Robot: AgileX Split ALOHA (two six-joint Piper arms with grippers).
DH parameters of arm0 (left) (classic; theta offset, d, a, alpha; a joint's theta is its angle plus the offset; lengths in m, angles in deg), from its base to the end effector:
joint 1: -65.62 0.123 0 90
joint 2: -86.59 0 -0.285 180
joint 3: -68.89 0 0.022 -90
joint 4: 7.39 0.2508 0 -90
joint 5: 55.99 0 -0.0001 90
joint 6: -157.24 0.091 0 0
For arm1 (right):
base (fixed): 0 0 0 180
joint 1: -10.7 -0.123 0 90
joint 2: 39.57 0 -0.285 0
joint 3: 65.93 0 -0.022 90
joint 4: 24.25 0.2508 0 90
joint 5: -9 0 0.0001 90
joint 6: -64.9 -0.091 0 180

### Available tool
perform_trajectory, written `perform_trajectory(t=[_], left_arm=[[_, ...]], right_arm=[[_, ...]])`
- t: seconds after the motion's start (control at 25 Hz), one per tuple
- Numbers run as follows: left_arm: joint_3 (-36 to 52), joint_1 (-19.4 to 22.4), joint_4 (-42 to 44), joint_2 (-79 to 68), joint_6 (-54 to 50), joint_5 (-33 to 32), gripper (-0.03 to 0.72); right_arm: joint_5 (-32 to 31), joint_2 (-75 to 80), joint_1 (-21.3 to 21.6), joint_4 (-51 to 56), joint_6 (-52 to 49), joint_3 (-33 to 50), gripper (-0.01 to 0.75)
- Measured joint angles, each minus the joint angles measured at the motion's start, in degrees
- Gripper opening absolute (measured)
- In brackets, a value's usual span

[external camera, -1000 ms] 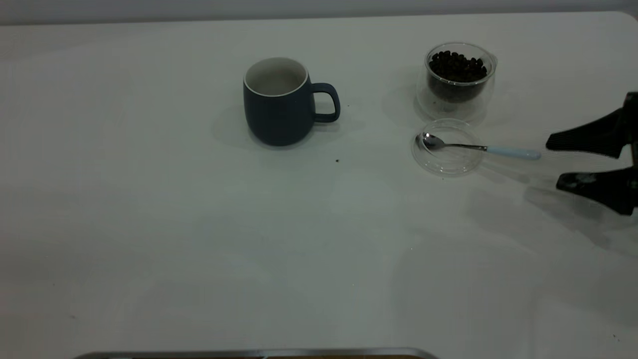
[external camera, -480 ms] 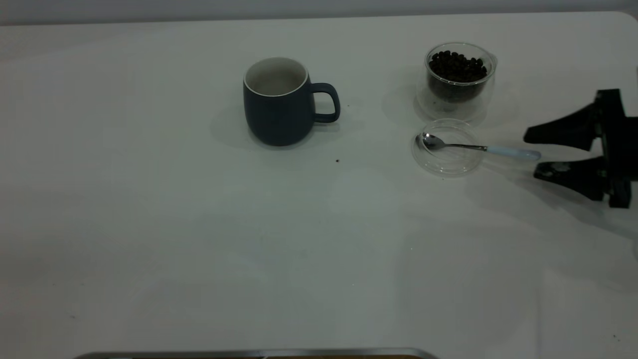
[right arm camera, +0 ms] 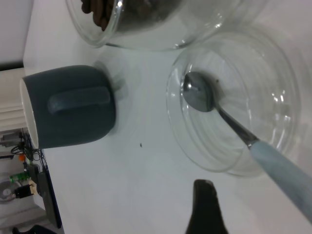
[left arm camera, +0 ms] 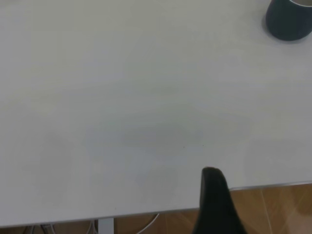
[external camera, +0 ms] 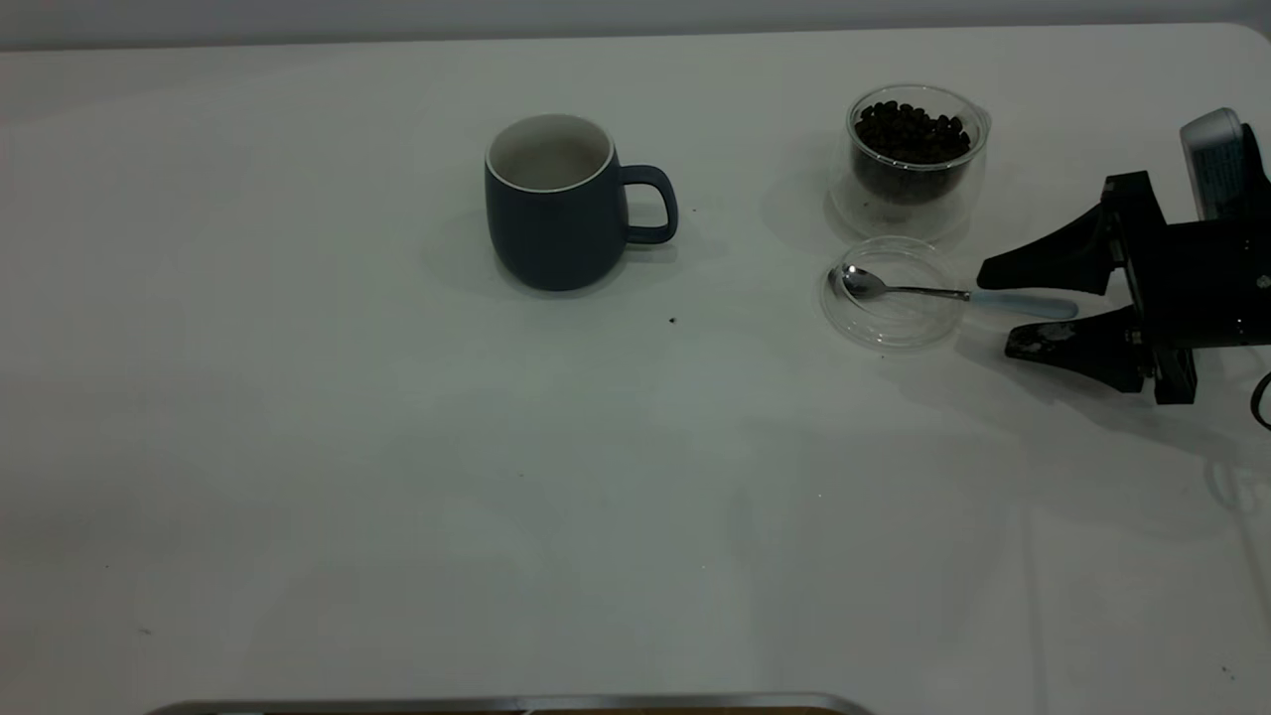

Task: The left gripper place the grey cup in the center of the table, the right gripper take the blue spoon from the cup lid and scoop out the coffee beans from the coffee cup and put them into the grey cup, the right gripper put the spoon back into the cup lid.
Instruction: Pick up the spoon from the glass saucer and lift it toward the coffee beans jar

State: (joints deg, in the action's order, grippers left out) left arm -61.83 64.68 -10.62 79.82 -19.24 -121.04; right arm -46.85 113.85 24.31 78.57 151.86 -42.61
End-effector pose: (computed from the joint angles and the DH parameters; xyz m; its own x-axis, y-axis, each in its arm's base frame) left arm -0.0095 -0.0045 0.2679 -0.5133 0.0460 -0.8570 0.0795 0.9968 0.0059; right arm 0.3193 -0.0017 -0.0486 -0.8819 0.4714 -0.0112 0.2511 0.4895 0.8351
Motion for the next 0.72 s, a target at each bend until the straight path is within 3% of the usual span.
perform_trajectory(t=[0.16,0.52,0.72], left_arm=[[0.00,0.00,0.00,0.00,0.00,0.00,0.545],[0.00,0.00,0.00,0.00,0.00,0.00,0.545],[0.00,0.00,0.00,0.00,0.00,0.00,0.545]], right_arm=[[0.11,0.00,0.00,0.00,0.00,0.00,0.529],[0.18,0.00,0.00,0.00,-0.05,-2.23,0.300],[0.18,0.00,0.00,0.00,-0.11,-2.23,0.261]])
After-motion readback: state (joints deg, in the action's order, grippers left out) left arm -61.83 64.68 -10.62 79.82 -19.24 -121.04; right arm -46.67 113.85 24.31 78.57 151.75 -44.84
